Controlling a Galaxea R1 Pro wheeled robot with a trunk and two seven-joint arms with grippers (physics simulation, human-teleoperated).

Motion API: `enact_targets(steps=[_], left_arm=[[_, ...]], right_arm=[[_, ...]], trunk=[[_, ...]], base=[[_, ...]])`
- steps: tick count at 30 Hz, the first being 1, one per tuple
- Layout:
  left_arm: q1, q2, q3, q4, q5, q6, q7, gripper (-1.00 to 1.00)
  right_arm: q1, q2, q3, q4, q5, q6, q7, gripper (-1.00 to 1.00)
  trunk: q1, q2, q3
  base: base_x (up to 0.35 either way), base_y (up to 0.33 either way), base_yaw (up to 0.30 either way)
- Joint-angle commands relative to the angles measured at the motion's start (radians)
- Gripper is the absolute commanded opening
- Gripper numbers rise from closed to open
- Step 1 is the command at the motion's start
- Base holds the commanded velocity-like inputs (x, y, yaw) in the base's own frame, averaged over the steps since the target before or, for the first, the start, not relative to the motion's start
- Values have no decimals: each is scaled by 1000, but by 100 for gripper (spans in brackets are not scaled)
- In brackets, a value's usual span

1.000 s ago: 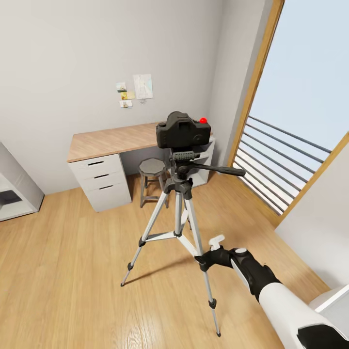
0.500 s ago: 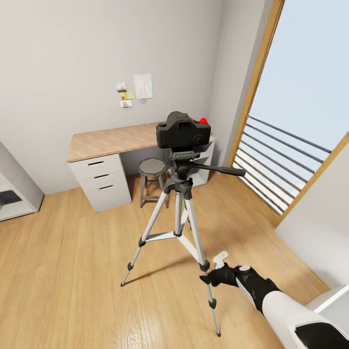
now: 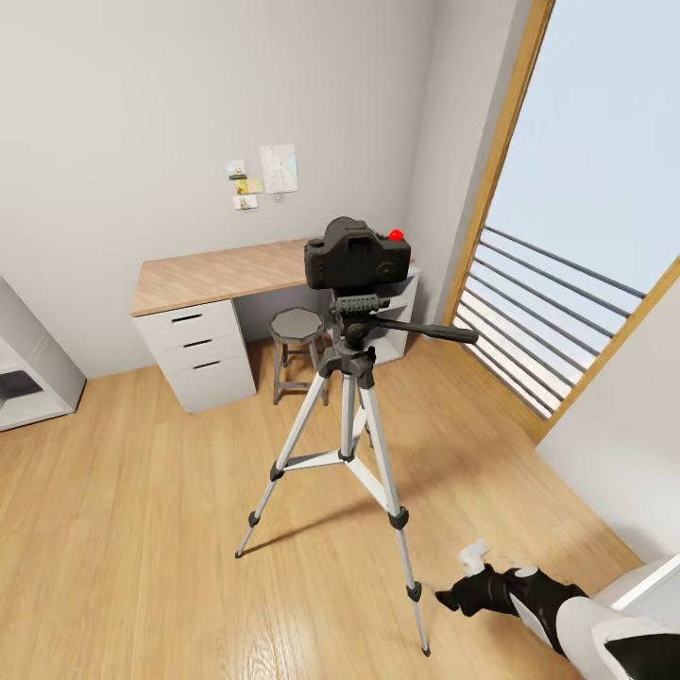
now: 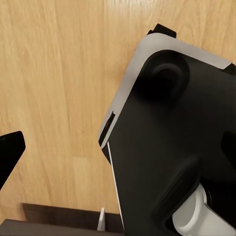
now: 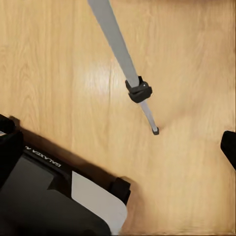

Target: Attach the digital camera to the camera tripod in the bedroom.

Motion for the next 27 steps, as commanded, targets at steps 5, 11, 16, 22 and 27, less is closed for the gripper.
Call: enact_targets(steps=[5, 11, 16, 22, 27], left_arm=[[2, 1, -7, -5, 6, -5, 5, 100], [6, -1, -7, -8, 6, -6, 4, 100], [7, 0, -8, -13, 6, -6, 4, 100], [7, -2, -8, -16, 6, -3, 3, 100], [7, -12, -7, -16, 6, -2, 3, 100]], right_arm=[[60, -41, 2, 19, -2, -19, -3, 100], [190, -66, -3, 25, -20, -26, -12, 100], [265, -72, -4, 26, -46, -27, -35, 100], [340, -75, -5, 26, -79, -27, -95, 100], [389, -75, -4, 27, -105, -27, -158, 100]], trunk=[[1, -2, -2], [1, -2, -2], [1, -2, -2], [1, -2, -2], [1, -2, -2]], base=[[0, 0, 0], [0, 0, 0], [0, 0, 0], [0, 0, 0], [0, 0, 0]])
